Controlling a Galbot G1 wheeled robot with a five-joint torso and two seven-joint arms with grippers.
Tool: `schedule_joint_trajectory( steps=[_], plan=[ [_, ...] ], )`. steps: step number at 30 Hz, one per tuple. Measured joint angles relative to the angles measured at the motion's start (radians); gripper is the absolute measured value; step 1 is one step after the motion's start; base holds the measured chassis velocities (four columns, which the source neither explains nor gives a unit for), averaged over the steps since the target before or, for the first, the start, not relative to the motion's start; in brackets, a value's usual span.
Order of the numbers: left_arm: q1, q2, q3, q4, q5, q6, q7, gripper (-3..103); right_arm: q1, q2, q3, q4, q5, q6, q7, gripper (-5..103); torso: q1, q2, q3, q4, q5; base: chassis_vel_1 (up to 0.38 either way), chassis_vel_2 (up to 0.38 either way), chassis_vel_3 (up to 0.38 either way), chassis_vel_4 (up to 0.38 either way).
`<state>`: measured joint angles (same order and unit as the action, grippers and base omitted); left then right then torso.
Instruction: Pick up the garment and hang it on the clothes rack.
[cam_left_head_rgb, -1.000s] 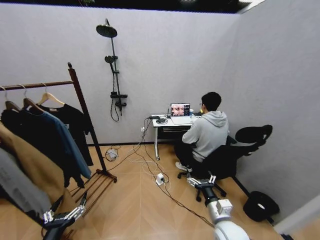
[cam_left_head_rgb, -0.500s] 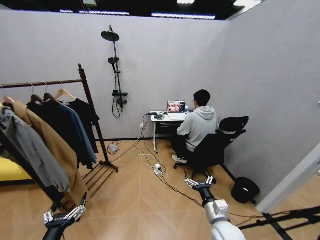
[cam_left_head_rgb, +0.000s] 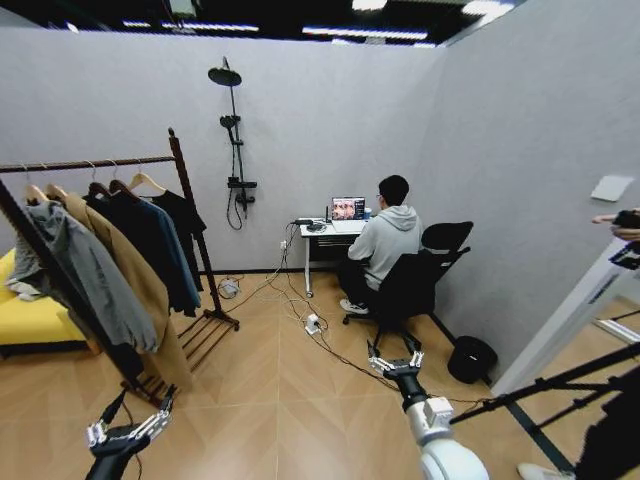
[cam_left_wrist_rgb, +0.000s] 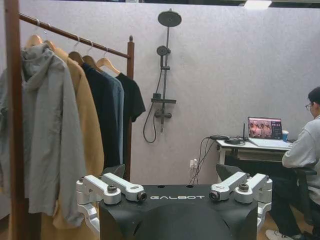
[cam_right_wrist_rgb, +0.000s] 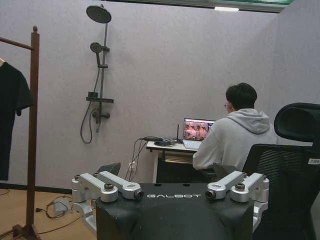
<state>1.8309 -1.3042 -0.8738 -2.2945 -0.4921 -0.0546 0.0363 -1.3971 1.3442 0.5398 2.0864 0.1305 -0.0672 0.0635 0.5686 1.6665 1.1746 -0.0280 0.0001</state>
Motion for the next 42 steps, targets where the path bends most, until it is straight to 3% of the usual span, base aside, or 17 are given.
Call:
schedule_joint_trajectory(
  steps=[42],
  plan=[
    [0.000,0.000,0.000,0.000,0.000,0.000,0.000,100,0.032,0.011,-0.001,-0.042,0.002,0.029,-0.033,100,0.000,0.000,0.000,-0.0003,-0.0001,0.101,-0.104,-0.103,0.103]
  ],
)
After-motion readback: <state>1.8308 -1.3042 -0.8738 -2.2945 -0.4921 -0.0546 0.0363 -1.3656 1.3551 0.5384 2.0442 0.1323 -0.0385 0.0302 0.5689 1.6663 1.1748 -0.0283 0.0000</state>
